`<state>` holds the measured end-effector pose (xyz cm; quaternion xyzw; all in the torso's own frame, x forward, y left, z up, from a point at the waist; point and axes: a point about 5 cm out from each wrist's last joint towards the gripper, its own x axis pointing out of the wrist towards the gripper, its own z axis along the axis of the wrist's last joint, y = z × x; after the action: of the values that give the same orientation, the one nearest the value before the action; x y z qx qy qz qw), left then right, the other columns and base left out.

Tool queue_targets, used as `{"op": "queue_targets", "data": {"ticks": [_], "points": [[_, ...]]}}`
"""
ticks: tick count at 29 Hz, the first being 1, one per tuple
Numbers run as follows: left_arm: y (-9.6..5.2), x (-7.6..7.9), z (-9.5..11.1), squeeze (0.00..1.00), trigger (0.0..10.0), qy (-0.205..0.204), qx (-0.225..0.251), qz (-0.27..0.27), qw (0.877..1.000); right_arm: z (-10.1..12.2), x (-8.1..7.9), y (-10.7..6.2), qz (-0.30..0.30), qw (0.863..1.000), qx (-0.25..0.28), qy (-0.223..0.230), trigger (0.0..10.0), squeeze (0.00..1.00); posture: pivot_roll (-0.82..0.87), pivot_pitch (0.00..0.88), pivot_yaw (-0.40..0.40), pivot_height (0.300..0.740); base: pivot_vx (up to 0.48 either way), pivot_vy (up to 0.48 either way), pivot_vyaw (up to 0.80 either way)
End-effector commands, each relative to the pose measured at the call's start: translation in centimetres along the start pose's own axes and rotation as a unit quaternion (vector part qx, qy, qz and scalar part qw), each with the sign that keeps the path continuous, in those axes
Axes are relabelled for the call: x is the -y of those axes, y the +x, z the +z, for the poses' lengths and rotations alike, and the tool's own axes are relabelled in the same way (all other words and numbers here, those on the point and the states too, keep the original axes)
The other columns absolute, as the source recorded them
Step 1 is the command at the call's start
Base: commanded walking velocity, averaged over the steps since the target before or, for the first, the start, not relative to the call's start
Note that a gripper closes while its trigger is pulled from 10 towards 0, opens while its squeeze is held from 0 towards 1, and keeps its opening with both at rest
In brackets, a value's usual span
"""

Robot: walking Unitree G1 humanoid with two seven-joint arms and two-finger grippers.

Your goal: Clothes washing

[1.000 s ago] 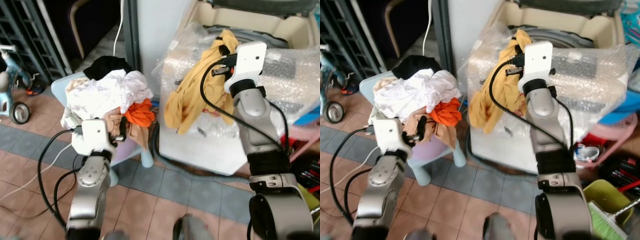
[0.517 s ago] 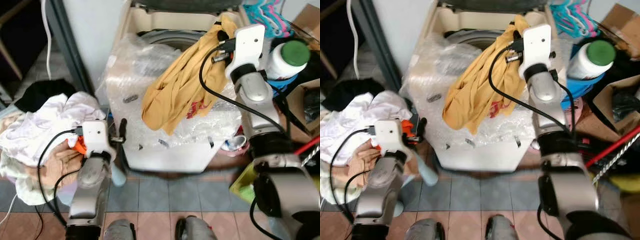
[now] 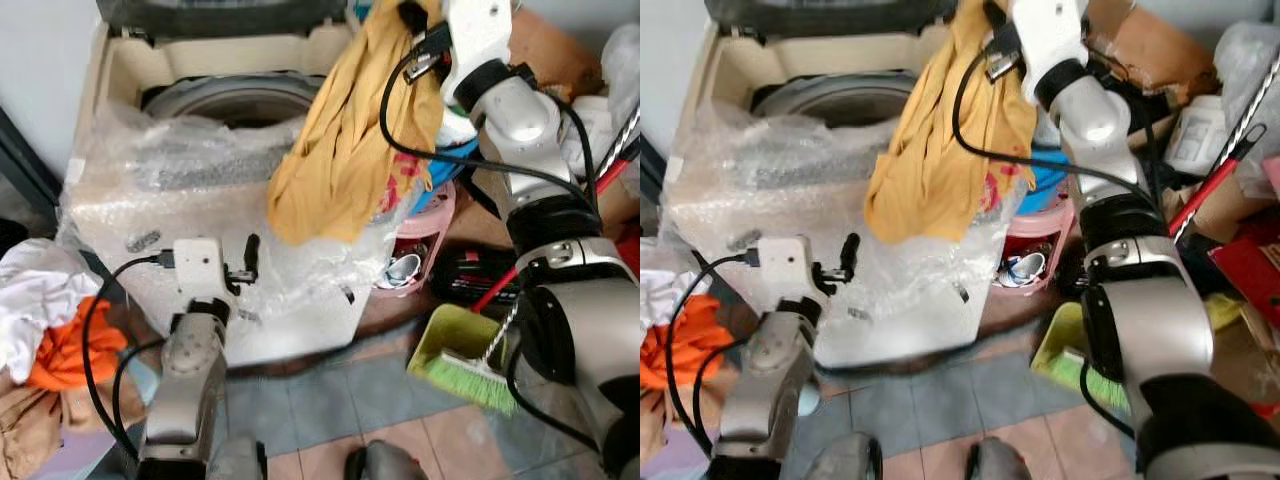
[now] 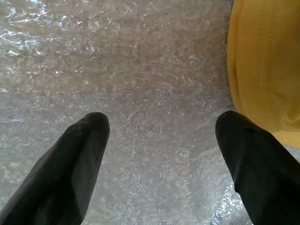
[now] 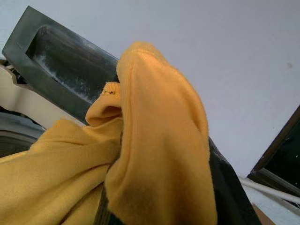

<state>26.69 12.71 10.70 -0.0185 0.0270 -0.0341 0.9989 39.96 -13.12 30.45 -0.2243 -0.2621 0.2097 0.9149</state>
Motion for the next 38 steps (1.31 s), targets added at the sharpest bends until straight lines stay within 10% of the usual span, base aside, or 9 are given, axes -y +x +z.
{"op": "queue_targets", "data": {"ticks": [1, 21, 38], "points": [[-0.4, -1.1, -0.1, 0.00, 10.0, 0.009, -0.005, 0.022, 1.000, 2.1, -1.4, 1.3, 0.033, 0.998, 0.050, -0.001, 10.0, 0.00, 0.10, 0.094, -0.026, 0.740, 0.000, 0.000, 0.55], [-0.6, -2.5, 1.6, 0.00, 10.0, 0.053, 0.003, 0.053, 0.997, -1.2, -2.1, -2.3, 0.077, 0.995, 0.012, 0.064, 10.0, 0.00, 0.12, 0.156, 0.015, 0.740, 0.000, 0.000, 0.53], [-2.5, -4.1, 0.2, 0.00, 10.0, 0.045, -0.018, 0.101, 0.994, -2.2, -3.8, -6.2, -0.101, 0.986, -0.032, 0.130, 10.0, 0.00, 0.10, 0.113, 0.017, 0.740, 0.106, 0.000, 0.56]]}}
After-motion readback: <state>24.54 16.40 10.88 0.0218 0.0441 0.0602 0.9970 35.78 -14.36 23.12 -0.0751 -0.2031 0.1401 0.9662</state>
